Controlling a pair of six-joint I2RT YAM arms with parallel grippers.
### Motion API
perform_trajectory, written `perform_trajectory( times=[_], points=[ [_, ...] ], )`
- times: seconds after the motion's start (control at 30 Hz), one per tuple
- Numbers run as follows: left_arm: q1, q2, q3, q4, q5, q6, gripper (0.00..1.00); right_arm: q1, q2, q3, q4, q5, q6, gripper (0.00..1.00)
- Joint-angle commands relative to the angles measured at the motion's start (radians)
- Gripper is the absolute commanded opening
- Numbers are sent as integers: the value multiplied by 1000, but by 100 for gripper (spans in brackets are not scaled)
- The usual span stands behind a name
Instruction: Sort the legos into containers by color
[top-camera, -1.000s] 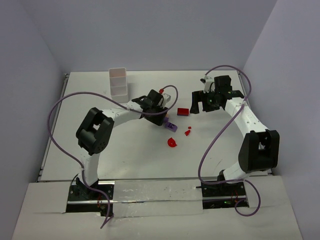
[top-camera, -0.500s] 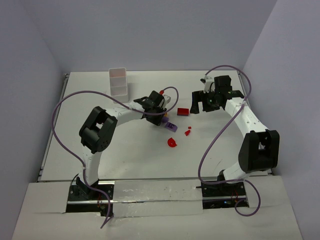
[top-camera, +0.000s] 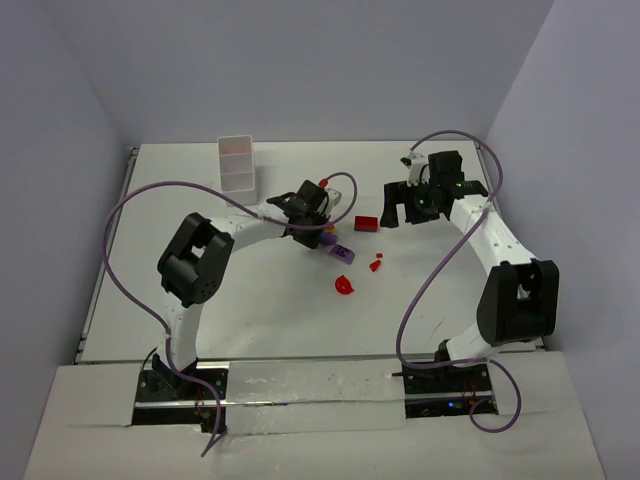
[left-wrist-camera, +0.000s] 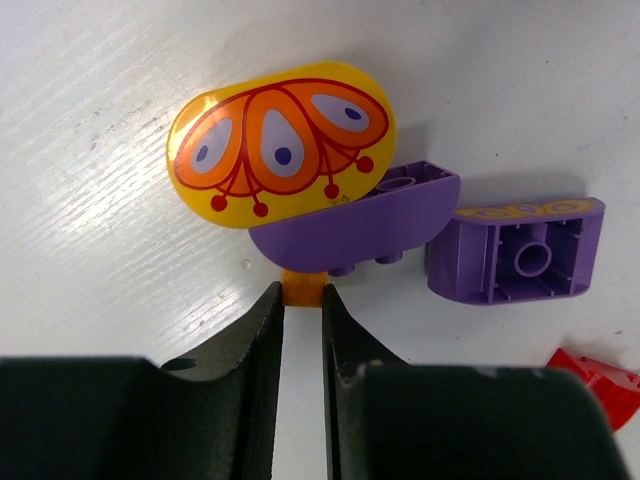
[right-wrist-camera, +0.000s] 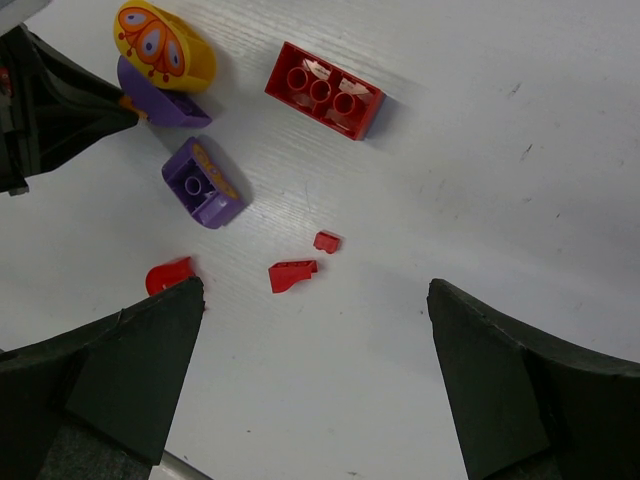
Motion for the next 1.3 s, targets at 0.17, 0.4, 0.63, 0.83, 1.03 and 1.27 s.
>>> perform_trajectory(
  times=[0.17, 0.4, 0.63, 0.83, 1.03, 1.27],
  points=[
    [169, -321, -28, -45, 84, 44, 2, -8, -20, 53, -14, -7, -4, 100],
    [379, -301, 105, -43, 21, 36, 0, -8, -13, 58, -6, -10, 6, 100],
    [492, -60, 405, 4, 13, -1, 0, -6, -12, 60, -11, -2, 6, 100],
    [529, 81, 570, 13, 8, -8, 0, -6, -8, 53, -9, 3, 2, 100],
    [550, 131, 576, 87, -25, 17, 2, -6, 11, 57, -6, -7, 6, 100],
    [562, 194, 612, 92, -52, 26, 4, -8, 16, 54, -8, -4, 3, 100]
  ],
)
